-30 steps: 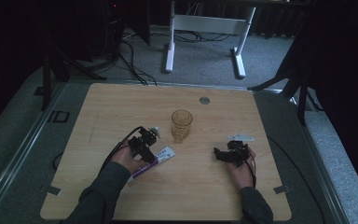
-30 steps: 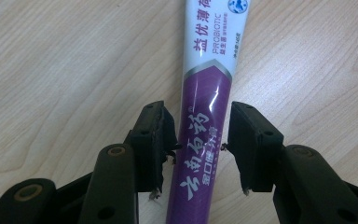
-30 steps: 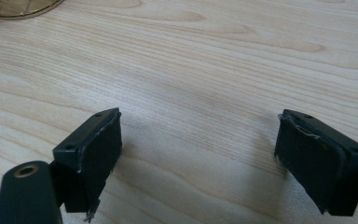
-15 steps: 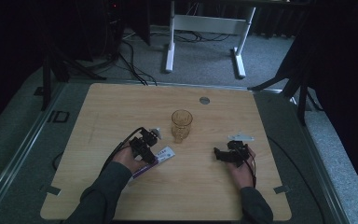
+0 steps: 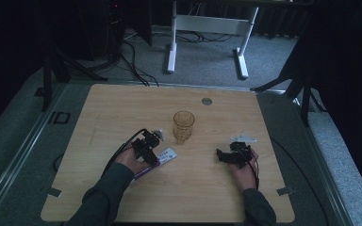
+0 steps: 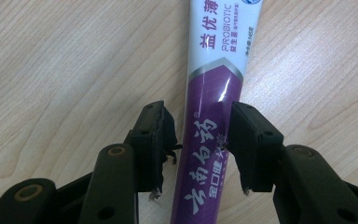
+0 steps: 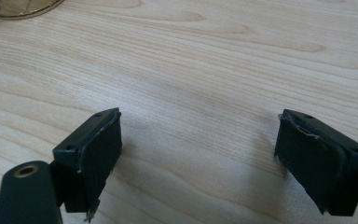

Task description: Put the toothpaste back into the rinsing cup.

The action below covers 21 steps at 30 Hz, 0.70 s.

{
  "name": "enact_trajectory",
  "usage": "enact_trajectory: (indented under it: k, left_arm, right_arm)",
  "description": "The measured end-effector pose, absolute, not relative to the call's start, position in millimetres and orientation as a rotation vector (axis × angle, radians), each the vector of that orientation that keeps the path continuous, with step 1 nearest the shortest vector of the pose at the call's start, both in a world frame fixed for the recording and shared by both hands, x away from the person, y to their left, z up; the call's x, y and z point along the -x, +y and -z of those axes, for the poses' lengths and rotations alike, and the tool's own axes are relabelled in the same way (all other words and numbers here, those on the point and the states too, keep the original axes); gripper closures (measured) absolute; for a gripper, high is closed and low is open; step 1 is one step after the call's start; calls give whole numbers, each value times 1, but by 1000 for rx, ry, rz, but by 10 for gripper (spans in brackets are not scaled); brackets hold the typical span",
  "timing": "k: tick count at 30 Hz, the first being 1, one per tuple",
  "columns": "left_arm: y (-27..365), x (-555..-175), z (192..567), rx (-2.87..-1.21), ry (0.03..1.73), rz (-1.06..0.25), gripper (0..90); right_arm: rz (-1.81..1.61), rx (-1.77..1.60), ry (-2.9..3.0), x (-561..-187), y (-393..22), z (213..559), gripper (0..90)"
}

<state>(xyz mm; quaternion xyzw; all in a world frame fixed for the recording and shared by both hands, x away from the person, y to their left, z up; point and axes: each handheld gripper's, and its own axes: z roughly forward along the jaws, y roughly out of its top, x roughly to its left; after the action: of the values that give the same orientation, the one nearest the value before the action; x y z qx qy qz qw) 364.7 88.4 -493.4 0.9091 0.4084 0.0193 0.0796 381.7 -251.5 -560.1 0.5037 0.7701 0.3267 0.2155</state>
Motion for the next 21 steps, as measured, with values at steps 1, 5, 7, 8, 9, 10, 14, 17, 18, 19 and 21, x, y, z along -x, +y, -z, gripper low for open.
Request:
enact_trajectory:
  k: [1, 5, 7, 8, 9, 10, 14, 17, 18, 19, 21]
  left_arm:
    - [88, -365, 494, -2721, 1223, -55, 562]
    - [87, -366, 495, -2726, 1220, -54, 562]
    - [87, -366, 496, -2729, 1217, -53, 561]
    - [87, -366, 496, -2727, 1218, -53, 561]
    - [86, -366, 496, -2725, 1221, -53, 560]
    - [86, -366, 496, -2725, 1220, -52, 560]
    - [85, -366, 497, -2729, 1213, -50, 560]
    - [84, -367, 498, -2736, 1208, -44, 560]
    - [83, -367, 498, -2733, 1212, -43, 560]
    - [83, -366, 499, -2732, 1214, -42, 560]
    - [82, -367, 500, -2740, 1206, -37, 561]
  right_arm:
    - [-906, -1396, 2135, -382, -252, 560, 146]
    - [-906, -1396, 2135, -382, -252, 560, 146]
    - [-906, -1396, 2135, -382, -252, 560, 146]
    - [-906, -1396, 2135, -382, -252, 560, 146]
    - [-906, -1396, 2135, -382, -252, 560, 146]
    - [-905, -1396, 2135, -382, -252, 560, 146]
    - [-906, -1397, 2135, -382, -252, 560, 146]
    - [-905, -1396, 2135, -382, -252, 560, 146]
    - [-905, -1396, 2135, -382, -252, 560, 146]
    - [-906, -1396, 2135, -382, -252, 560, 146]
    - [-906, -1396, 2135, -382, -252, 560, 146]
